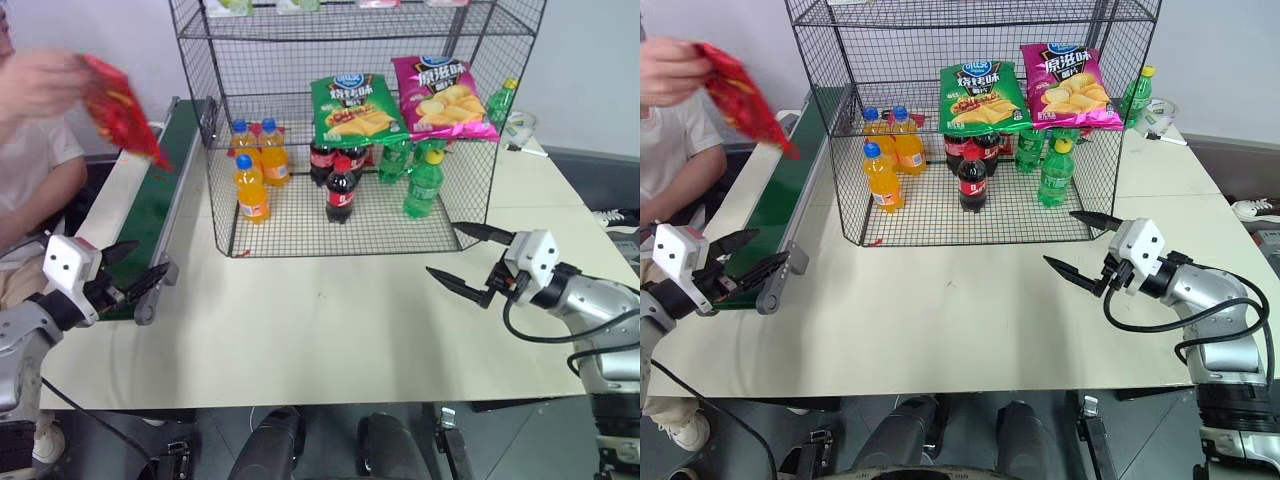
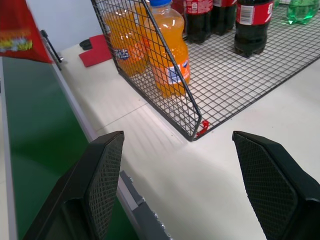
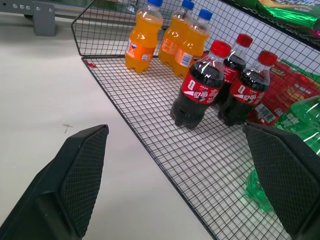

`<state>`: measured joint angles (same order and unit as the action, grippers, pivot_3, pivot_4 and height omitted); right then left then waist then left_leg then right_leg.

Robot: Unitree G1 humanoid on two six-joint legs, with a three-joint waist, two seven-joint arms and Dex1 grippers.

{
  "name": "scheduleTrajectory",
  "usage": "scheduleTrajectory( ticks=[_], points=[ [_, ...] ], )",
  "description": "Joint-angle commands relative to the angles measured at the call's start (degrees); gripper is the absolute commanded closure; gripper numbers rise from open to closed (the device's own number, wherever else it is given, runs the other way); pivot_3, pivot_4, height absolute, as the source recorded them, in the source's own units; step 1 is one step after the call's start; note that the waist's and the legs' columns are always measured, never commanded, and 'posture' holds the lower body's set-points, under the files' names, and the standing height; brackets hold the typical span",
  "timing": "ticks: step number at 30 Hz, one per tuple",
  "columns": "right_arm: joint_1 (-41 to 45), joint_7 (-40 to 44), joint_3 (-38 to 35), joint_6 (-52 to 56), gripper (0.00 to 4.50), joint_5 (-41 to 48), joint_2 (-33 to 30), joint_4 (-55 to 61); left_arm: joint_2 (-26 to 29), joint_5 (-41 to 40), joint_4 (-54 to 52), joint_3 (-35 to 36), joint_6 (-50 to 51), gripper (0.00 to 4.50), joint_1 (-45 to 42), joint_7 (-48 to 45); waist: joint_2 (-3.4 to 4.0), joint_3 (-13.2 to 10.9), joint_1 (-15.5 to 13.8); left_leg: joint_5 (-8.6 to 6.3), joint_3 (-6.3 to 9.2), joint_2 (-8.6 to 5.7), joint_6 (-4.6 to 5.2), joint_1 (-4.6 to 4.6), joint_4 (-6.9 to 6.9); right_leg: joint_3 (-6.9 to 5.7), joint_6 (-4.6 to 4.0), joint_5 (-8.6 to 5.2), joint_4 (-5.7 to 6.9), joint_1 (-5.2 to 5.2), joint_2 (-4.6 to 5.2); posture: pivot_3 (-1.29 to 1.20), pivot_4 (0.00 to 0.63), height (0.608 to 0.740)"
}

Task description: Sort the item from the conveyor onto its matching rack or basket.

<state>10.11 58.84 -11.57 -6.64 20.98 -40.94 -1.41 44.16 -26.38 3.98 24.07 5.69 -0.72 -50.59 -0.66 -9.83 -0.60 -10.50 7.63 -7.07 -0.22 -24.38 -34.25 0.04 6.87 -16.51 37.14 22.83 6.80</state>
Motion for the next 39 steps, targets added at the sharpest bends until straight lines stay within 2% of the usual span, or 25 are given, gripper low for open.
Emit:
scheduleTrajectory(
  ticks=[1, 20, 30, 39],
  points=[
    [1.02, 0.00, -0.33, -0.98, 0.00, 0.26, -0.02, 0.31, 0.31, 0.20, -0.51, 2.04, -1.23, 0.90, -0.33, 0.64, 0.00, 0.00, 0.00, 0.00, 0.00, 0.00, 0.00, 0.00, 0.01, 0.00, 0.00, 0.00, 0.00, 0.00, 0.00, 0.00, 0.150, 0.740],
    [0.82, 0.25, 0.30, -0.83, 0.00, 0.71, 0.30, 0.49, 0.63, 1.30, 1.72, 3.14, -4.75, 0.90, 0.89, 0.60, 0.01, 0.00, 0.03, -0.02, 0.00, 0.00, -0.03, 0.00, 0.02, 0.00, 0.00, 0.00, -0.02, 0.02, 0.00, 0.00, 0.150, 0.740],
    [1.40, 1.25, 1.57, 1.42, 0.00, 2.68, 1.10, 1.07, 0.39, 1.76, -1.15, 6.09, -5.81, 0.90, 6.66, 0.89, 0.02, -0.02, 0.06, -0.04, 0.00, 0.01, -0.06, 0.00, 0.04, 0.01, 0.00, 0.00, -0.04, 0.02, 0.00, 0.00, 0.150, 0.740],
    [3.13, 0.23, 4.56, 2.73, 0.00, 2.00, 4.27, 2.19, -0.98, 4.30, -3.05, 8.71, -9.96, 0.90, 11.27, 4.26, 0.03, -0.03, 0.06, -0.06, 0.00, 0.02, -0.09, -0.01, 0.06, 0.01, -0.01, -0.01, -0.04, 0.03, 0.00, 0.00, 0.150, 0.740]
  ],
)
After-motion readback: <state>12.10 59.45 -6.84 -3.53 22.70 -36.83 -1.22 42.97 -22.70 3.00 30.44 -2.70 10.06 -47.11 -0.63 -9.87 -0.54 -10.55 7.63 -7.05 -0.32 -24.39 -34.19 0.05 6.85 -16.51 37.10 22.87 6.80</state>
